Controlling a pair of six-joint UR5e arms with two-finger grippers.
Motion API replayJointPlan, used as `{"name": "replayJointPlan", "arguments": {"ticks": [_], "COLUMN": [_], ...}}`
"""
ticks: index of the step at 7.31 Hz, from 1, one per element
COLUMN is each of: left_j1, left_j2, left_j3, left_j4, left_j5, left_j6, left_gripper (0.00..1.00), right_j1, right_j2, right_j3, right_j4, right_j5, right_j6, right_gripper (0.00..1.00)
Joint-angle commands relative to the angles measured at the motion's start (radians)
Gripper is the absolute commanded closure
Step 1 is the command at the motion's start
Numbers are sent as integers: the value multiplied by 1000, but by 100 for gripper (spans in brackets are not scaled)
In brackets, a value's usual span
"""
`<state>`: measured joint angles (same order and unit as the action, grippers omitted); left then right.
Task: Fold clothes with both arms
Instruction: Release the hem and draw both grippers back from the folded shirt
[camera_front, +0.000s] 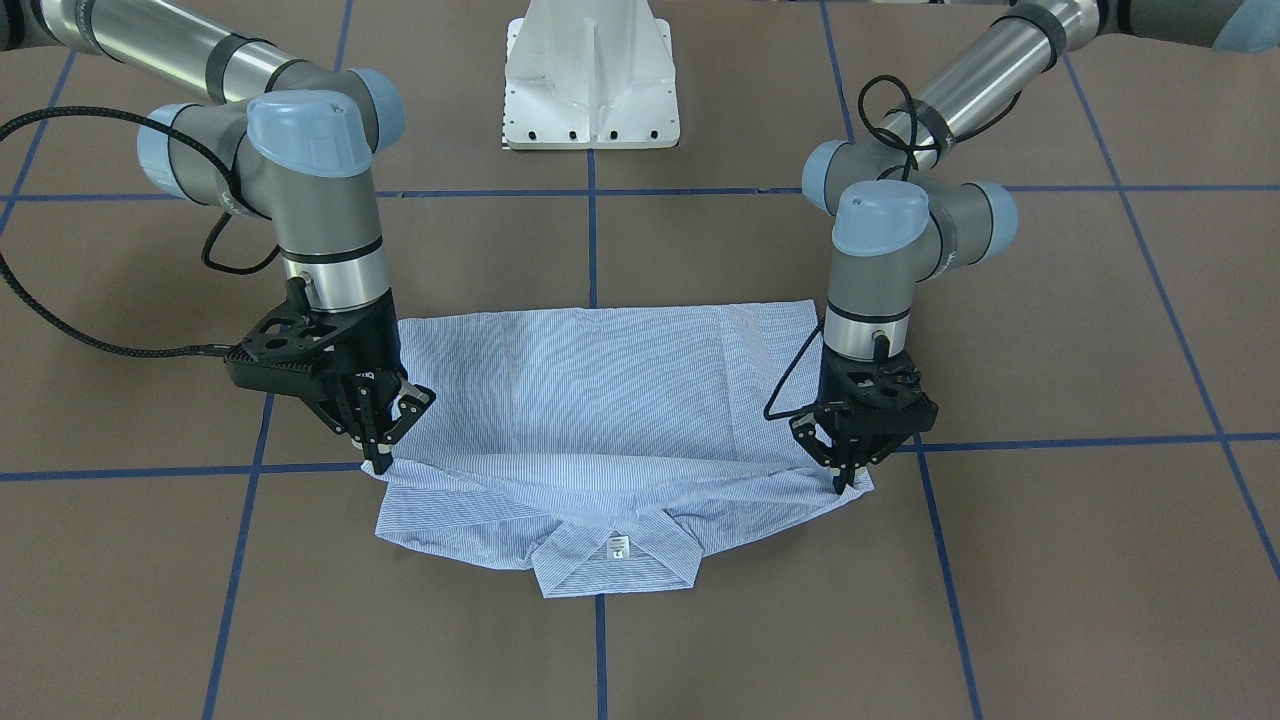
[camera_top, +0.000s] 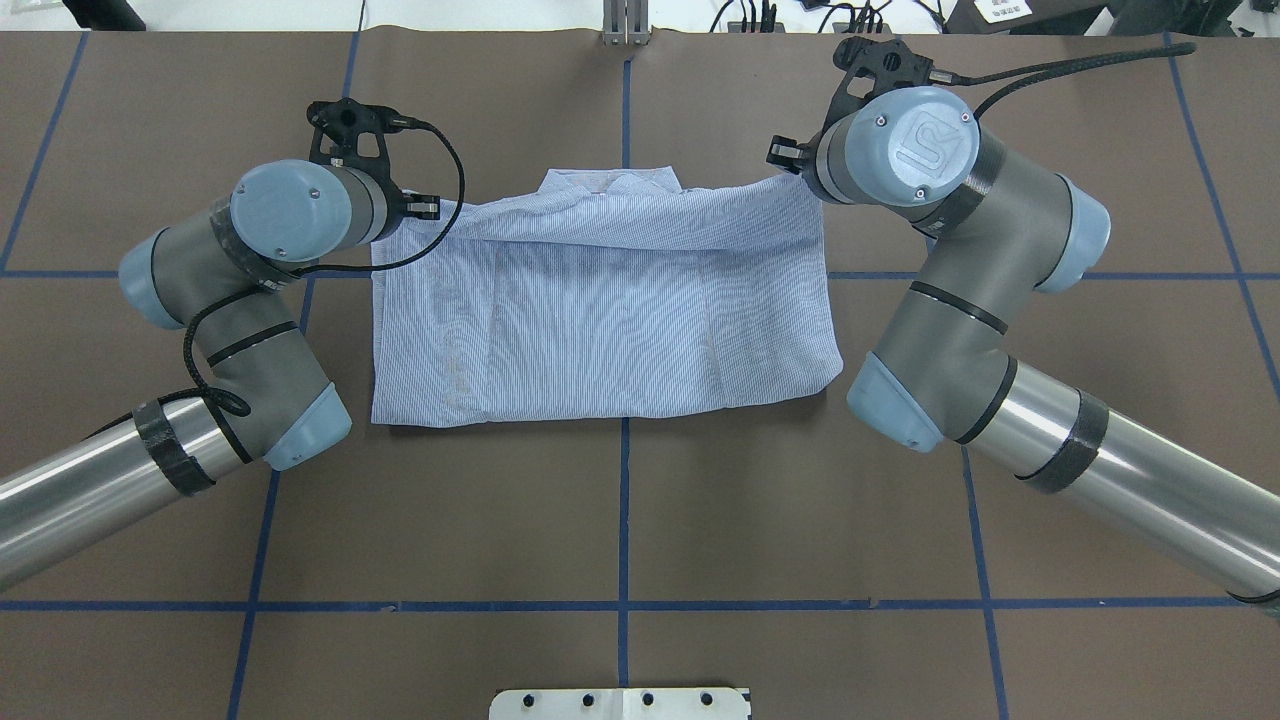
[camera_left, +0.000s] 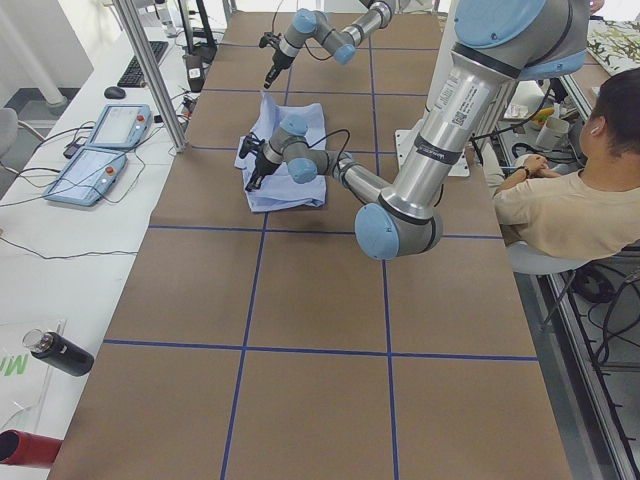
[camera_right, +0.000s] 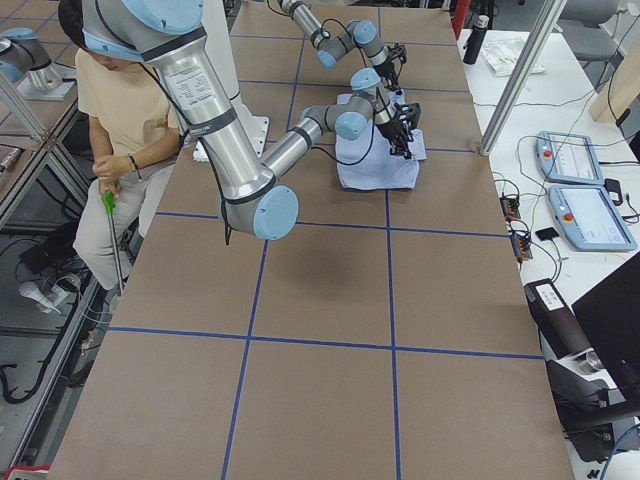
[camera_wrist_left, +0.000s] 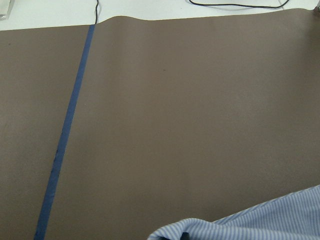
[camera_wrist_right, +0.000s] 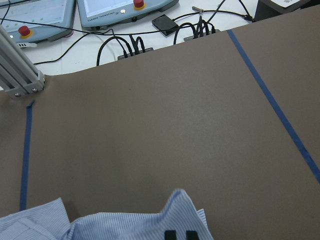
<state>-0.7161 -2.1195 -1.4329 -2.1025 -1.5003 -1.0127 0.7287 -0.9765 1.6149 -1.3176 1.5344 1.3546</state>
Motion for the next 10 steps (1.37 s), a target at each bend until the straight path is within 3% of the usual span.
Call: {"name": "replayJointPlan", "arguments": {"ticks": [1, 2, 5, 7, 9, 10], "left_j1": [-84, -130, -114, -5, 152, 194], "left_j2": [9, 39, 221, 390, 383, 385], "left_j3": [-14, -64, -254, -267, -256, -251], "left_j4": [-62, -71, -138, -401, -410, -410], "left_j5": [-205, -324, -375, -347, -206, -195], "left_j6": [160, 242, 122, 13, -131, -162], "left_gripper": [0, 0, 0, 0, 0, 0], "right_j1": [24, 52, 63, 58, 58, 58], "right_j2": [28, 27, -79, -79, -79, -79], "right_j3": [-15, -6, 135, 138, 140, 140], "right_j4": [-2, 3, 6, 6, 6, 6], "right_j5": [74, 167, 205, 201, 197, 197], "right_j6": [-23, -88, -124, -123, -123, -121], "right_gripper": [0, 0, 0, 0, 0, 0]}}
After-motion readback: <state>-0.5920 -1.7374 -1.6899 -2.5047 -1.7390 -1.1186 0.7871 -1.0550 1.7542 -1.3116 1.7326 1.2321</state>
